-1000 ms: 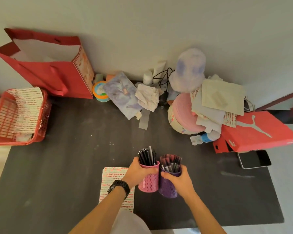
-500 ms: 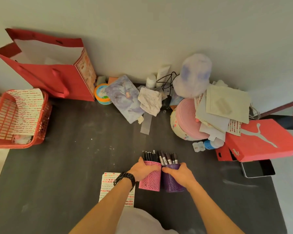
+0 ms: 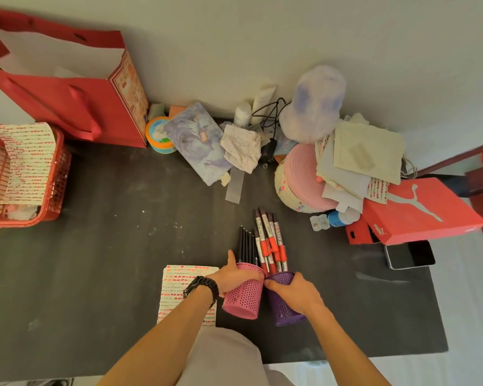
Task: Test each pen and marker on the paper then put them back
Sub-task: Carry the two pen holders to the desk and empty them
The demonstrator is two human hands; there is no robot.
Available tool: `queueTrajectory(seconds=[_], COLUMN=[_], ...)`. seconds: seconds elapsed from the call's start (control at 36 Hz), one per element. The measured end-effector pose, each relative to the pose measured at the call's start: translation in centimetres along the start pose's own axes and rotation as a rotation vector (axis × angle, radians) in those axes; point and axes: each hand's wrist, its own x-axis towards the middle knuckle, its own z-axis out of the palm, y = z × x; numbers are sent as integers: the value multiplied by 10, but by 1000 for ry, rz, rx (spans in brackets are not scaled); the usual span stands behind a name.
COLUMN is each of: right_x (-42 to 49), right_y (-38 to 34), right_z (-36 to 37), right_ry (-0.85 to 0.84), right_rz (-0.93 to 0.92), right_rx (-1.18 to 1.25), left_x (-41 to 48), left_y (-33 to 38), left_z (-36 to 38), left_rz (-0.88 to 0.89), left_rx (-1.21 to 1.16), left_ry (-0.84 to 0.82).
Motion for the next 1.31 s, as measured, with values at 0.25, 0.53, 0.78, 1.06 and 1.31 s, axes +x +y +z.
queueTrajectory(seconds=[0.25, 0.53, 0.78, 1.06, 1.31], right_x=[-15, -29, -45, -69, -85], right_y=[16, 27, 47, 51, 55], right_z=[12, 27, 48, 63, 58], right_ry=[60, 20, 46, 124, 52], right_rz=[17, -22, -26, -55, -249], right_rx=[37, 150, 297, 527, 630], left_x=[-2, -10, -24, -59, -101], left_y=[-10, -11, -48, -71, -97], left_z=[7, 15, 20, 11, 12], left_rz=[-35, -62, 53, 148, 292], left_rx=[109, 331, 202, 2, -177], left_ry=[4, 80, 117, 195, 423])
